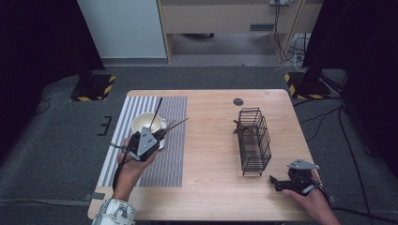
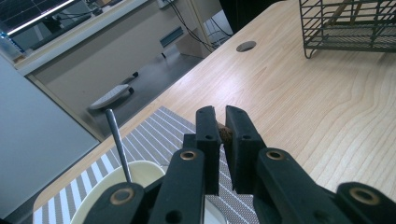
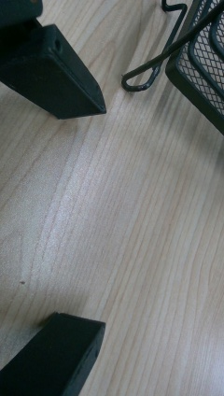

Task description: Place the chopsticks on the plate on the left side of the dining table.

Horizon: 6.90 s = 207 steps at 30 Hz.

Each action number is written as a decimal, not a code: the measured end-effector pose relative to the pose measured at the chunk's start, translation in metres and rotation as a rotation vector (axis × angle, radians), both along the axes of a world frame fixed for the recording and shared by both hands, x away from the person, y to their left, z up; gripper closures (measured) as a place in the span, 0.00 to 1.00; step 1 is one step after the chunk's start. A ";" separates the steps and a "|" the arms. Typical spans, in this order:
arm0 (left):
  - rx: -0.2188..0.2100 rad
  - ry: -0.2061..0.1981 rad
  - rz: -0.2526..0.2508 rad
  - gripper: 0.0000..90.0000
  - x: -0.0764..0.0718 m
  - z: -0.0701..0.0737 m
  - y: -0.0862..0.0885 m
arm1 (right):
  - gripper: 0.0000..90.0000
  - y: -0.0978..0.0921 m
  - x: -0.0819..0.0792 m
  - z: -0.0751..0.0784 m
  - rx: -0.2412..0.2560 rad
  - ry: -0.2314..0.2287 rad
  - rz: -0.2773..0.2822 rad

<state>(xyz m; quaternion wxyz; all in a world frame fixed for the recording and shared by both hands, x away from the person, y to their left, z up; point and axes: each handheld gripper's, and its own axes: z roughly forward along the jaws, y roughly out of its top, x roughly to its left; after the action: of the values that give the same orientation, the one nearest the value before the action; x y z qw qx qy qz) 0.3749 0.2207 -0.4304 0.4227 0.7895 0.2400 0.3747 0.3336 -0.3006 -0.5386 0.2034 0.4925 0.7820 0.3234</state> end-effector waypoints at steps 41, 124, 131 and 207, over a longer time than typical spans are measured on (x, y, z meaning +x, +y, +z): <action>0.017 0.143 0.156 0.93 -0.038 -0.040 0.039 | 0.00 0.000 0.000 0.000 0.000 0.000 -0.001; 0.004 0.490 0.300 0.93 -0.033 -0.087 0.060 | 0.00 0.000 0.000 0.000 0.000 0.000 -0.005; -0.017 0.507 0.307 0.93 -0.032 -0.086 0.062 | 0.00 0.000 0.000 0.000 0.000 0.000 -0.005; -0.019 0.345 0.372 0.35 -0.028 -0.088 0.060 | 0.00 0.000 0.000 0.000 0.001 0.001 -0.006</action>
<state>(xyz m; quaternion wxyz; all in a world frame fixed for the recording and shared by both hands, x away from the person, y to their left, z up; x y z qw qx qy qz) 0.3474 0.2811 -0.5183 0.3068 0.7799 0.4533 0.3034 0.3333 -0.3003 -0.5387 0.2039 0.4949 0.7806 0.3229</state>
